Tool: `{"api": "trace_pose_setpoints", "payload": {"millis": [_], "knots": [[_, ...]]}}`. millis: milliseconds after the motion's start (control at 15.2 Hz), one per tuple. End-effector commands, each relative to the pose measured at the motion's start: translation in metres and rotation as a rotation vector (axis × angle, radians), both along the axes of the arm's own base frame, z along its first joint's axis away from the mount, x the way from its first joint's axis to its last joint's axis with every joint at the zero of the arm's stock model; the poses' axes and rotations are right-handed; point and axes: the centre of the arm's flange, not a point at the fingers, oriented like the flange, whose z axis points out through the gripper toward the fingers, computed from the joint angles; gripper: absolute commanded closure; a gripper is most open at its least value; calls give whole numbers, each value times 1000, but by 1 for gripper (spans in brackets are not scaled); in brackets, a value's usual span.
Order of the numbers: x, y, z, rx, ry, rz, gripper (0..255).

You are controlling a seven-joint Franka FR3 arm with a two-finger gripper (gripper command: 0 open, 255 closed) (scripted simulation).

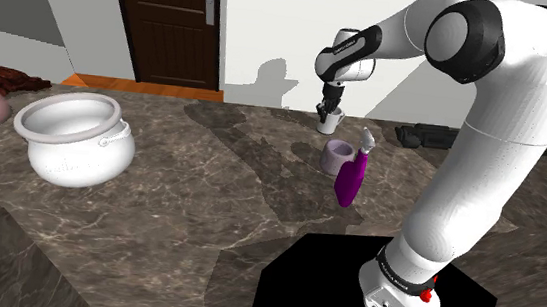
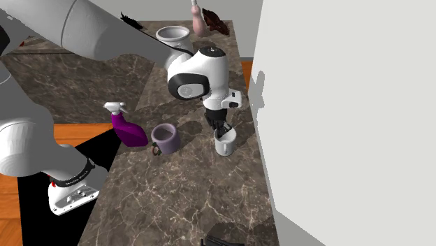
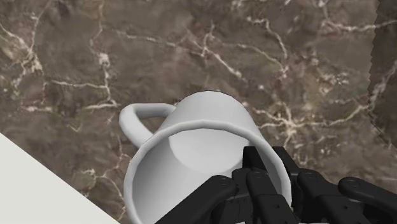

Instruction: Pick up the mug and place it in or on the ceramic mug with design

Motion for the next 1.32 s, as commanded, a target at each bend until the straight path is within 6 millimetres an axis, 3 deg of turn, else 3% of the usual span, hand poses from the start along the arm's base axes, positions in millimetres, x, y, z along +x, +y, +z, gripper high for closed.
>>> {"api": "trace_pose_setpoints", "payload": {"millis": [0,1254], "knots": [[0,0,0,0,0,0,255],[0,0,95,0,0,0,255]]}}
